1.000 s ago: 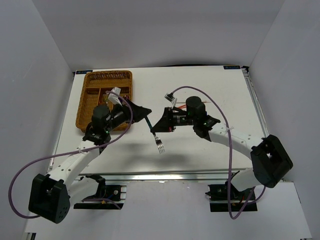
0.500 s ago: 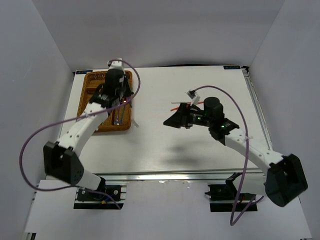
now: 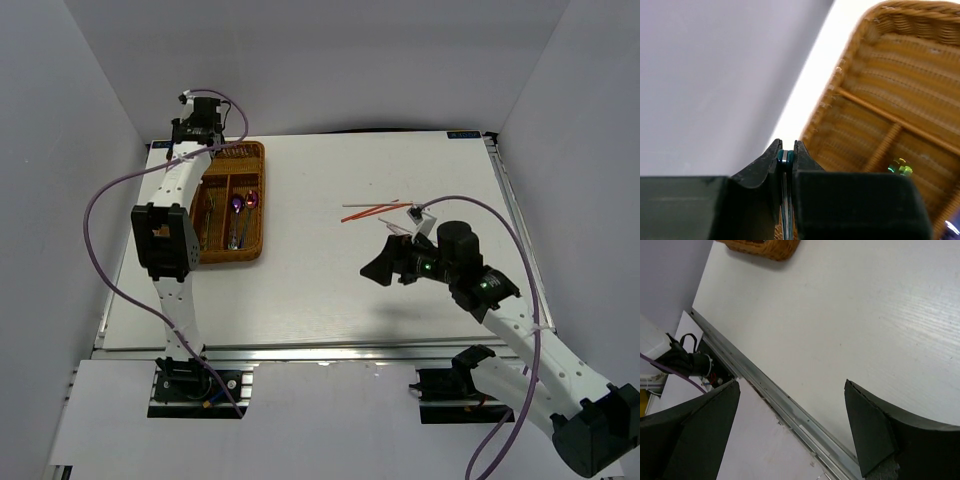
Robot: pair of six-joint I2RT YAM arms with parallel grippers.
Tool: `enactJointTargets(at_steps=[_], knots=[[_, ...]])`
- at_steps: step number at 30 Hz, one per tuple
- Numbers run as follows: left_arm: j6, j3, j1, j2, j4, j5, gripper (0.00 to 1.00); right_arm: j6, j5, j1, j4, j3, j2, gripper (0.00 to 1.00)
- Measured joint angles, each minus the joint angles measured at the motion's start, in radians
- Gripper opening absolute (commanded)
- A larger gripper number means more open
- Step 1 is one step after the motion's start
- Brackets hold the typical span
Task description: Sort the eating utensils into containers
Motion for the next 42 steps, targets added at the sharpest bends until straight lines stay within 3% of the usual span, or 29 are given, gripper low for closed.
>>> enactJointTargets(at_steps=[3, 5, 10, 13, 14, 17, 29, 30, 31, 37, 42], knots=[[0.095, -0.064, 0.0, 0.0, 0.113, -0.071, 0.0, 0.002, -0.014, -0.001, -0.005, -0.049, -0.015, 0.89], [0.139, -0.106, 0.004, 0.005, 0.169, -0.101, 0.05, 0.002, -0.024, -0.001, -0.008, -0.065, -0.014, 0.89], [0.174, -0.145, 0.03, 0.037, 0.229, -0.103, 0.11, 0.005, -0.039, -0.001, -0.002, -0.069, -0.011, 0.89], [0.168, -0.144, 0.059, 0.051, 0.24, -0.082, 0.28, 0.006, -0.043, -0.001, 0.0, -0.069, 0.001, 0.89], [0.163, -0.144, 0.066, 0.057, 0.242, -0.073, 0.44, 0.006, -0.043, -0.001, 0.0, -0.069, 0.006, 0.89], [0.146, -0.135, 0.087, 0.078, 0.236, -0.051, 0.57, 0.006, -0.039, -0.001, 0.0, -0.067, 0.019, 0.89], [0.07, -0.212, 0.081, 0.043, 0.235, 0.136, 0.74, -0.003, 0.047, -0.001, -0.004, -0.014, 0.089, 0.89], [0.064, -0.23, 0.081, 0.026, 0.233, 0.146, 0.8, -0.005, 0.056, -0.001, -0.005, -0.011, 0.097, 0.89], [0.058, -0.241, 0.081, 0.007, 0.23, 0.15, 0.98, -0.008, 0.069, -0.001, -0.006, -0.01, 0.105, 0.89], [-0.072, -0.247, 0.081, -0.16, 0.172, 0.171, 0.98, -0.076, 0.233, -0.006, -0.1, 0.079, 0.227, 0.89], [-0.315, -0.34, 0.082, -0.472, 0.078, 0.217, 0.98, -0.184, 0.423, -0.028, -0.18, 0.217, 0.374, 0.82]])
